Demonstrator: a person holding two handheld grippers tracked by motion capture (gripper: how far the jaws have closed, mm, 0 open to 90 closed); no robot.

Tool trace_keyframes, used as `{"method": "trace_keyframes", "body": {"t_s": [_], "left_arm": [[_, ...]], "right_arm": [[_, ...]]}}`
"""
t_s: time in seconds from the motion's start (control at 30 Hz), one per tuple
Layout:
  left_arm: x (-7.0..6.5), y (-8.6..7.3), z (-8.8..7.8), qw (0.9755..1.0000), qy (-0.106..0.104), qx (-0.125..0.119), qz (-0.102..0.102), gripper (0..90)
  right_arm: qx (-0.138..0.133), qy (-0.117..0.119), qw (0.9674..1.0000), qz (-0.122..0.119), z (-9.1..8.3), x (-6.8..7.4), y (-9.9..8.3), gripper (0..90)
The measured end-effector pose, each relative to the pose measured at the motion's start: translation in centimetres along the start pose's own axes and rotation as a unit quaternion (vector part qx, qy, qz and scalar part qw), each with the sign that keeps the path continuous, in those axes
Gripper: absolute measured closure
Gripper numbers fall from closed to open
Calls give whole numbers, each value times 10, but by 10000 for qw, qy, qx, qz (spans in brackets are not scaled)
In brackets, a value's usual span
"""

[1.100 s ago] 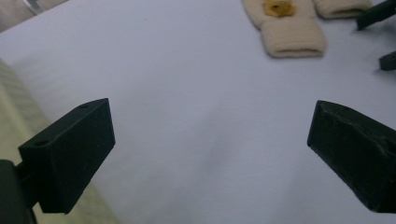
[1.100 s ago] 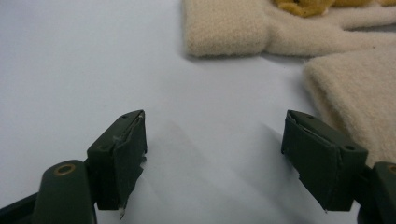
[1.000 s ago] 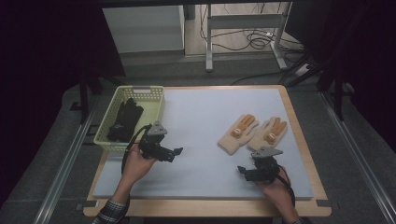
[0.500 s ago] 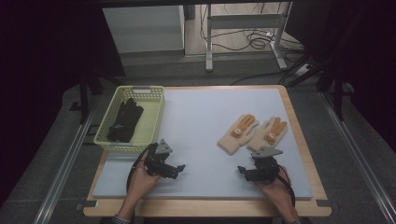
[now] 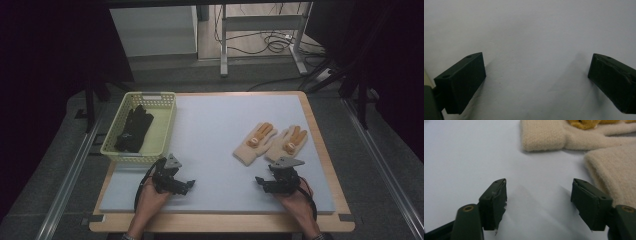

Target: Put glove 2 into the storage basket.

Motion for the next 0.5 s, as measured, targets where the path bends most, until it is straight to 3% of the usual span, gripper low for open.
{"method": "trace_keyframes", "body": {"t_s": [0.17, 0.27, 0.5], "left_arm": [[0, 0, 0, 10000, 5, -10, 12, 17], [0, 0, 0, 10000, 11, -14, 11, 19], [1, 0, 0, 10000, 19, -24, 2, 22]], "right_arm": [[-107, 74, 9999, 83, -6, -1, 13, 331], [-124, -13, 9999, 56, -7, -5, 28, 334], [-223, -195, 9993, 211, 9, -26, 72, 329]]}}
Point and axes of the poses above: each handheld gripper's, and its own axes: z roughly forward along the jaws, y roughly out of its top, x roughly to its left, the point moved 10 cm from there along z, roughly forward along the jaws, and after that the axes turned 3 degrees about -y, right-handed, at the moved point
